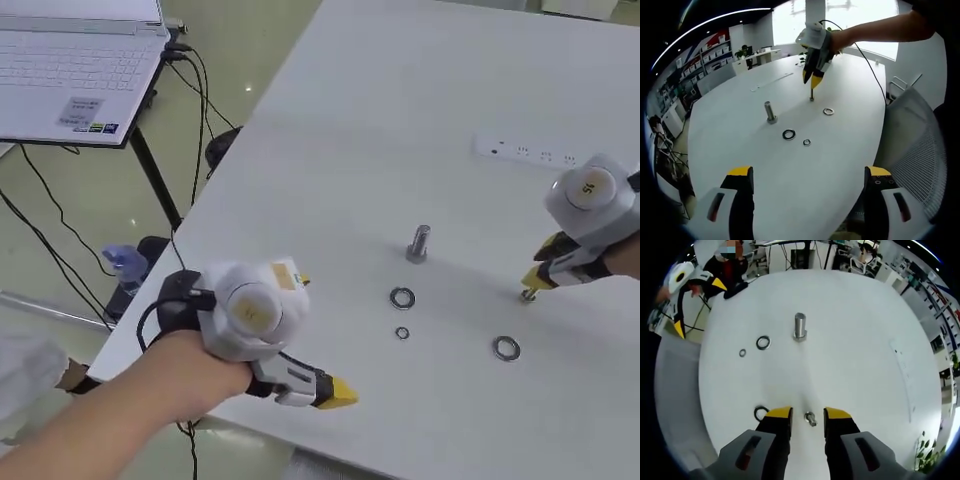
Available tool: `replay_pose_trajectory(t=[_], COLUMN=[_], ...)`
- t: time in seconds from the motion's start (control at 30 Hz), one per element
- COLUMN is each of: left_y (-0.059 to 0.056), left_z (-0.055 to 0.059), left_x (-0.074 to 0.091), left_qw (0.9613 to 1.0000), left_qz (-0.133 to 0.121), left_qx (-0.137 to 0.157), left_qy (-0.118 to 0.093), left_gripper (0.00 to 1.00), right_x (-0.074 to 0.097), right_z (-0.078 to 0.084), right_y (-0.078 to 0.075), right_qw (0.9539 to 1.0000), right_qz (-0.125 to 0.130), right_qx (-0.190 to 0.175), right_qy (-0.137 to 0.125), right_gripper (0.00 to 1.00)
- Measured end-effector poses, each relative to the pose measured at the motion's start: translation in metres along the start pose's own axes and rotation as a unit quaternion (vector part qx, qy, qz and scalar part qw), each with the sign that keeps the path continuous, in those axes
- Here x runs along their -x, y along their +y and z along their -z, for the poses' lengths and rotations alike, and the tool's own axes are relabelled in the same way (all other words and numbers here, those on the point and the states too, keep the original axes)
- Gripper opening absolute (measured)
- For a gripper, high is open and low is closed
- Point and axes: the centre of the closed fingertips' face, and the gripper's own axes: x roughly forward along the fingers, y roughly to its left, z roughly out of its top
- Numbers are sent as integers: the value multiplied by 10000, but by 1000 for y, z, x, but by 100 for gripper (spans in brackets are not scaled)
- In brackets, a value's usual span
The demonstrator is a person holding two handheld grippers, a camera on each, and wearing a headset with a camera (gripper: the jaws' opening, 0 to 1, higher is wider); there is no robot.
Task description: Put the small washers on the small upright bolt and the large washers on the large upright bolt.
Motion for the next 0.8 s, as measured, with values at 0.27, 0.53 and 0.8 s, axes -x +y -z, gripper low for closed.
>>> replay_pose_trajectory(t=[0.27,0.53,0.8], left_y=[-4,-4,-6], left_z=[4,-2,-2], left_x=[0,1,2], left_qw=[10000,10000,10000], left_qz=[76,64,81], left_qx=[11,-13,2], left_qy=[63,-50,-55], left_gripper=[92,92,90], right_x=[3,-1,-7], right_z=[-21,-45,-55], right_y=[22,45,64], right_qw=[9995,9983,9969], right_qz=[-92,-221,-340], right_qx=[284,501,675], right_qy=[-83,-218,-233], right_gripper=[27,28,29])
